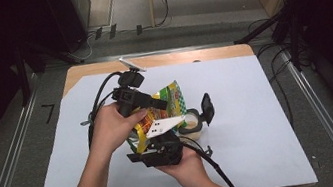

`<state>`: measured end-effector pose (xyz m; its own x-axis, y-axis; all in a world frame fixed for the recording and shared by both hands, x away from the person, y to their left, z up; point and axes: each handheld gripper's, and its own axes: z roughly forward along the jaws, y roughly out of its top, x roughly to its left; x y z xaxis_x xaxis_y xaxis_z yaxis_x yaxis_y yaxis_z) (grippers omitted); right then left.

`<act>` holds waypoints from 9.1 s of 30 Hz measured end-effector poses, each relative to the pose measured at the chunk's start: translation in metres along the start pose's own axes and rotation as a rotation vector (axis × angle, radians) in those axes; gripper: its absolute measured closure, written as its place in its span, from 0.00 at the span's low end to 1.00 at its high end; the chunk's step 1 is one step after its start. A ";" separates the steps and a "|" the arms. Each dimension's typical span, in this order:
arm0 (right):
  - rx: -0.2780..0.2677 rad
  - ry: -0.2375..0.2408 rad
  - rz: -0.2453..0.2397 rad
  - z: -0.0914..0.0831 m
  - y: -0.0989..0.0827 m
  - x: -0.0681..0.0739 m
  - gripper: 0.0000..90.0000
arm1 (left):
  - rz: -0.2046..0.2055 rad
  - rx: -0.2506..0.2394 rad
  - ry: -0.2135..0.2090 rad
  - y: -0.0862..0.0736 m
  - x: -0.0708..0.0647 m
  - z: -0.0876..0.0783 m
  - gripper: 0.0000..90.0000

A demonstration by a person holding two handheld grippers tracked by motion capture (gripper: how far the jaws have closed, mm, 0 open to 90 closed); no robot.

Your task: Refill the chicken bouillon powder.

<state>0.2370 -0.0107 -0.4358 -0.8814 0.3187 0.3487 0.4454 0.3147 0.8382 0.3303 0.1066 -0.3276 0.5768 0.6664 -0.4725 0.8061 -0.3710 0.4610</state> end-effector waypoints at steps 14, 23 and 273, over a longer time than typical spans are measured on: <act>0.000 -0.013 -0.005 0.002 -0.003 -0.002 0.78 | 0.005 0.004 0.013 0.000 -0.004 0.002 0.82; -0.004 -0.014 -0.007 0.003 -0.004 -0.002 0.78 | 0.011 0.002 0.001 0.000 -0.004 0.001 0.82; -0.021 -0.070 -0.016 -0.012 0.002 -0.010 0.79 | 0.021 0.201 0.070 0.041 -0.005 0.024 0.90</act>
<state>0.2442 -0.0241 -0.4327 -0.8746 0.3764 0.3058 0.4277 0.3015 0.8522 0.3632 0.0728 -0.3245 0.5887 0.6979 -0.4079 0.8083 -0.5022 0.3074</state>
